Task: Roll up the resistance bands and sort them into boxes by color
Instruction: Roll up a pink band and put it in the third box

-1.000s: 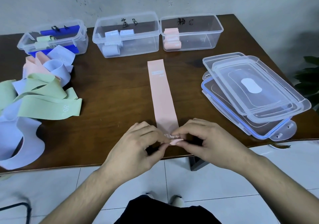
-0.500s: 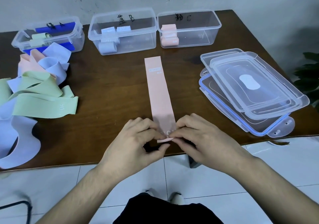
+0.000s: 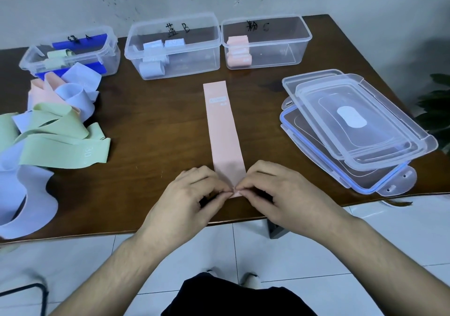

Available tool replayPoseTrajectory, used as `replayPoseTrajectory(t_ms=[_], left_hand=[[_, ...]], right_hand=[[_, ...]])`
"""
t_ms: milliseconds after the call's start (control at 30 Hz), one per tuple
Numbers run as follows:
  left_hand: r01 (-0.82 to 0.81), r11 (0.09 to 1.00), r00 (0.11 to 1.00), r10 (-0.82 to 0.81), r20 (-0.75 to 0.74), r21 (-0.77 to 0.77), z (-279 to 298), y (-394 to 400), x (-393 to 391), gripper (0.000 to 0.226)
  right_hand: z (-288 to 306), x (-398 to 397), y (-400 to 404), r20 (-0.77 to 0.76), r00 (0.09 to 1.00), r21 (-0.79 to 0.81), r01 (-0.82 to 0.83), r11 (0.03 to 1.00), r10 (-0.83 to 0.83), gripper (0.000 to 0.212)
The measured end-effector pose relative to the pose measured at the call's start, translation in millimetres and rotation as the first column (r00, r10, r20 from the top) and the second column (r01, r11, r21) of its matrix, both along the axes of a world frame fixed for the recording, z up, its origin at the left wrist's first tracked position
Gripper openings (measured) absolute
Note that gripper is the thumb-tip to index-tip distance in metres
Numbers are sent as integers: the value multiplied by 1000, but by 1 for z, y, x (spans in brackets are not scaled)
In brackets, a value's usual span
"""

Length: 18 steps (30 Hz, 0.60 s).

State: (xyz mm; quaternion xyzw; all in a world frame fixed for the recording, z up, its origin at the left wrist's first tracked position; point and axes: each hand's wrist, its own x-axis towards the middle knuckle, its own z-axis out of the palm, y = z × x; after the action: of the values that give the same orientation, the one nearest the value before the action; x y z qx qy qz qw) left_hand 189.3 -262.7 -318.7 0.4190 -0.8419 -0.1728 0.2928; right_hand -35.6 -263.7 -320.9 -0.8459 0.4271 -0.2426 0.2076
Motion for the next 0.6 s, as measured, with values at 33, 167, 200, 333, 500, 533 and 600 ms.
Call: replayPoseTrajectory(t_ms=[33,167,200,333,500,533,600], left_hand=[[-7,1000,1000,7,9,-8,0,0,0,10],[-28,999,999,30,28,-43,-4,1,-2,16],[-31,998,999,32,28,-45,-4,1,-2,15],[-32,999,999,33,25,-45,-3,1,-2,15],[-1,999,998,3,59,-43,-1,2,-1,12],[-3,999,998,6,63,-42,-1,2,-1,12],[-16,999,998,18,65,-36,-2,2,-1,13]], right_hand=[[-1,0,0,-2,1000,-24,-1,1000,1,15],[-3,-2,-1,-61,998,-153,-15,988,6,15],[-3,-2,-1,-80,997,-177,-26,984,12,16],[0,1,-3,-150,988,-237,-72,969,37,14],[3,-1,1,-171,984,-174,-81,982,50,16],[3,-1,2,-168,985,-155,-75,985,48,16],[3,0,1,-125,992,-99,-48,994,36,17]])
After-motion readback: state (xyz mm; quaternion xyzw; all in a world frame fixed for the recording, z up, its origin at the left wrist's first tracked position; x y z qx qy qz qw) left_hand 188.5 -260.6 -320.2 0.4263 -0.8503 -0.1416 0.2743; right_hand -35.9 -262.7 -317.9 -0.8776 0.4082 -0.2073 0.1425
